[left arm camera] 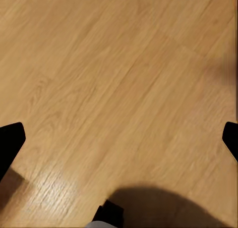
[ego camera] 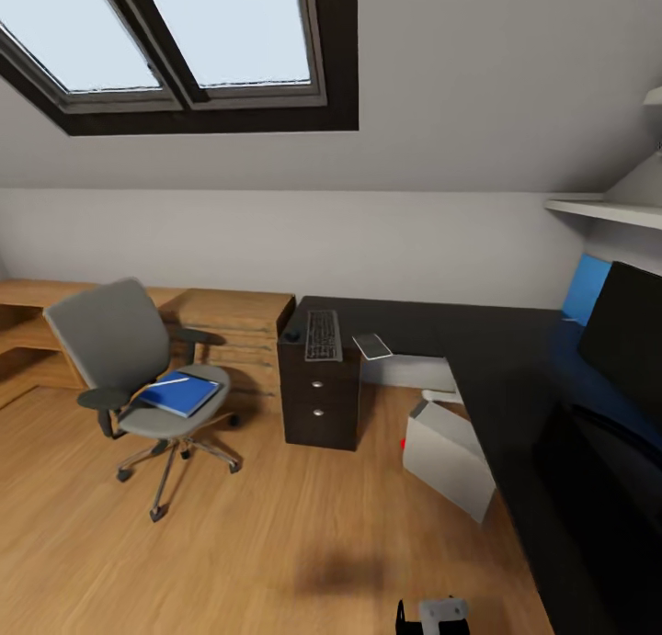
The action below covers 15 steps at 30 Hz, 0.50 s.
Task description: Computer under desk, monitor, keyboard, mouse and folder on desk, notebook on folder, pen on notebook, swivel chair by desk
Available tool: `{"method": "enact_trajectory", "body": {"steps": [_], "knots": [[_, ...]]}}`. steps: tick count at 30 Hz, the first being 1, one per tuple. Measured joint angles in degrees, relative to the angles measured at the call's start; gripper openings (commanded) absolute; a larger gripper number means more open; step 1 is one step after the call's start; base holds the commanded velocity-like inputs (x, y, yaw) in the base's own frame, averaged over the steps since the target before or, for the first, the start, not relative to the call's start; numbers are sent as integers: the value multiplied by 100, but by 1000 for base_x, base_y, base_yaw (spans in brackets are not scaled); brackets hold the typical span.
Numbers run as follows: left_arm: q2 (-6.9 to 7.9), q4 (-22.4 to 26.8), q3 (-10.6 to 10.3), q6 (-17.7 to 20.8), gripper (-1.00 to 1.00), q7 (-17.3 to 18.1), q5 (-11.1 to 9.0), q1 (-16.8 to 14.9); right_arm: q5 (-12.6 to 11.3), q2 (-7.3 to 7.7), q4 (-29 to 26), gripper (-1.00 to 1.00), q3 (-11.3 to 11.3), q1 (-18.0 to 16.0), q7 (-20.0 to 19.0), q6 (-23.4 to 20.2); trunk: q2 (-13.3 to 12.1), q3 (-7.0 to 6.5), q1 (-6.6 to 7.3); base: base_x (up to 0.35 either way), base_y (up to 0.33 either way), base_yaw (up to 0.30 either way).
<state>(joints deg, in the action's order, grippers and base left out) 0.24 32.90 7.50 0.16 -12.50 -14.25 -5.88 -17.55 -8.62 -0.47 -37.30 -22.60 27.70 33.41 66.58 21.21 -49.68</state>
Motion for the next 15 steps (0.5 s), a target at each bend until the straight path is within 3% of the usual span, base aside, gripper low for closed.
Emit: {"method": "enact_trajectory", "body": {"steps": [15], "knots": [[0,-82,-7,0,100,0,-1,0,-27,19,-29,100,35,0,-28,-17,0,0,0,311,199,-263]]}}
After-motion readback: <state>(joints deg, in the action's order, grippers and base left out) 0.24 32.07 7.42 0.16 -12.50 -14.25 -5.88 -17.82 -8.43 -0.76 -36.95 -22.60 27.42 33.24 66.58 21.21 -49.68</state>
